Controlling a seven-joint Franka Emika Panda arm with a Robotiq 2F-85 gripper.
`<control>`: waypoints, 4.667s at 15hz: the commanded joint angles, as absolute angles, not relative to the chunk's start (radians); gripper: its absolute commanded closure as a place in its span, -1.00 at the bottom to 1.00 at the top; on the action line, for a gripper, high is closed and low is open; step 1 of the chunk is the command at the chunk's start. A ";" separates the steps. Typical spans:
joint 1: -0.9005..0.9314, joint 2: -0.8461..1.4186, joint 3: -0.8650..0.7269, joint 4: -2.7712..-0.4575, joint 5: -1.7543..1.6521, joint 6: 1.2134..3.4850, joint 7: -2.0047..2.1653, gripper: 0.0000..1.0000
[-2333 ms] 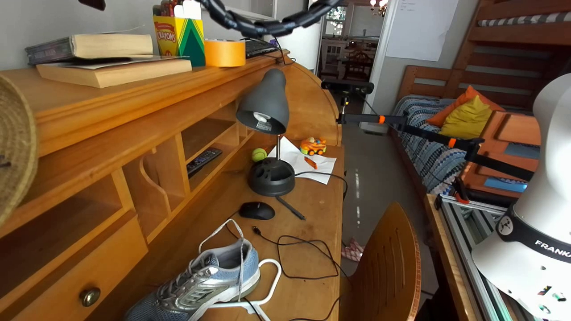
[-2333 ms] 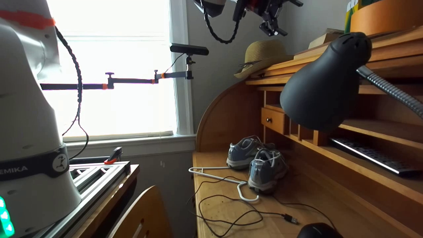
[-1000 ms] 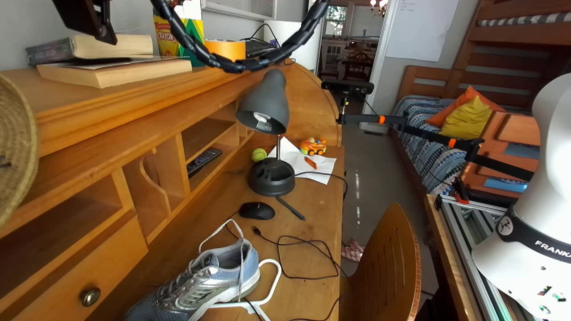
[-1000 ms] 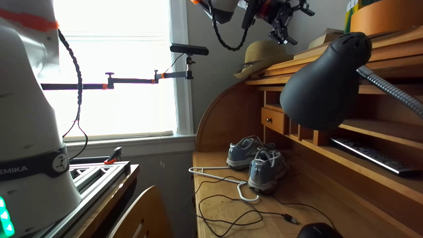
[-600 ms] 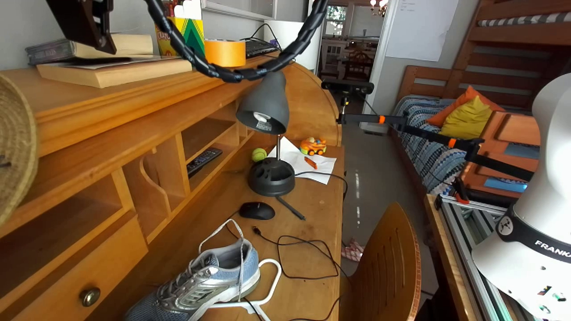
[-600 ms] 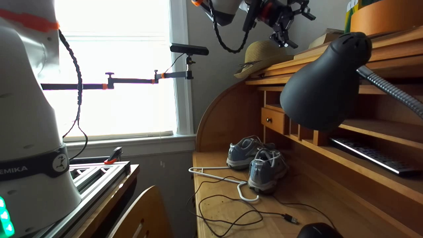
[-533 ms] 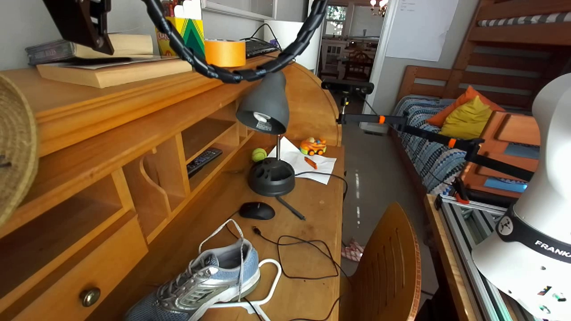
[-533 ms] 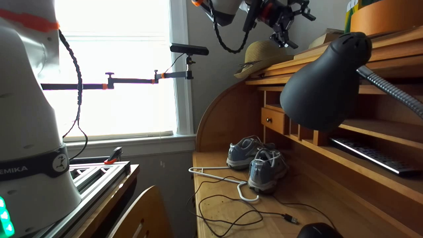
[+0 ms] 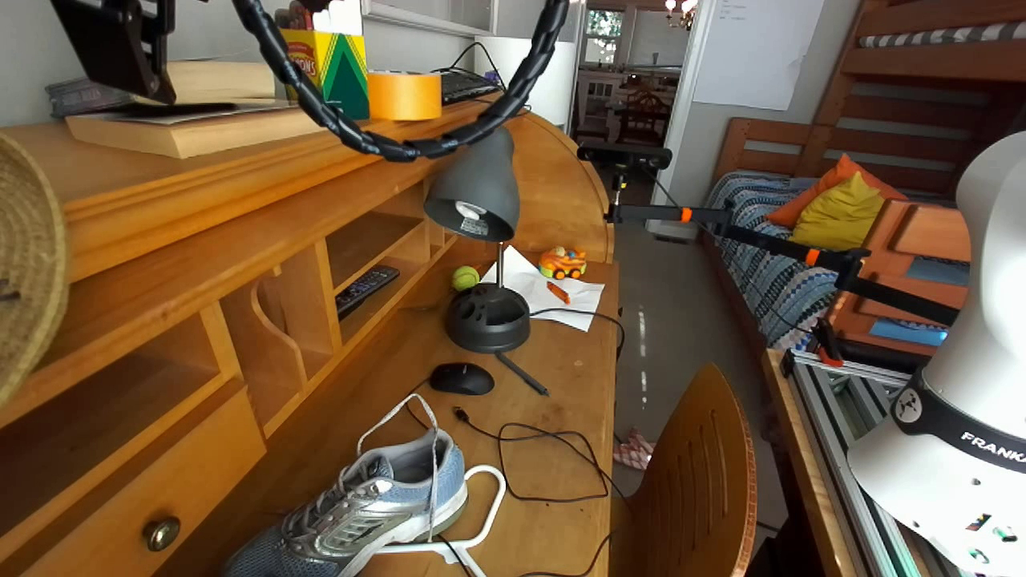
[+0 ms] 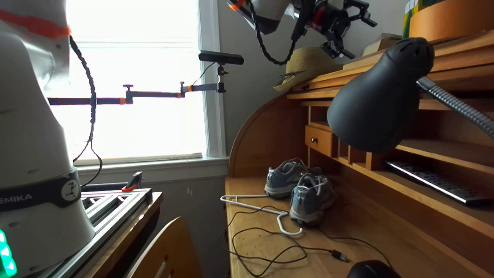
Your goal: Put the book near the mouse
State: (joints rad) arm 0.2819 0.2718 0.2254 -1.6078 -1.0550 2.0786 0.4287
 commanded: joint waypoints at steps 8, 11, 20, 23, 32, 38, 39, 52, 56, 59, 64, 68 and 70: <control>0.289 0.300 0.183 -1.636 -1.150 2.239 0.420 -1.00; 0.287 0.303 0.176 -1.639 -1.168 2.249 0.417 -1.00; 0.282 0.307 0.165 -1.636 -1.177 2.264 0.417 -1.00; 0.281 0.308 0.164 -1.639 -1.174 2.266 0.417 -0.32; 0.276 0.308 0.166 -1.650 -1.152 2.266 0.402 0.82; 0.285 0.268 0.165 -1.652 -1.146 2.216 0.417 0.85; 0.285 0.243 0.167 -1.664 -1.147 2.226 0.427 0.85; 0.268 -0.129 0.225 -1.952 -1.055 2.224 0.452 0.85; 0.270 -0.242 0.252 -2.044 -1.068 2.196 0.448 0.85; 0.274 -0.325 0.274 -2.116 -1.063 2.187 0.417 0.85; 0.285 -0.452 0.323 -2.237 -1.068 2.131 0.409 0.85; 0.327 -0.553 0.377 -2.357 -0.997 2.056 0.452 0.85; 0.361 -0.609 0.412 -2.424 -0.929 1.998 0.492 0.85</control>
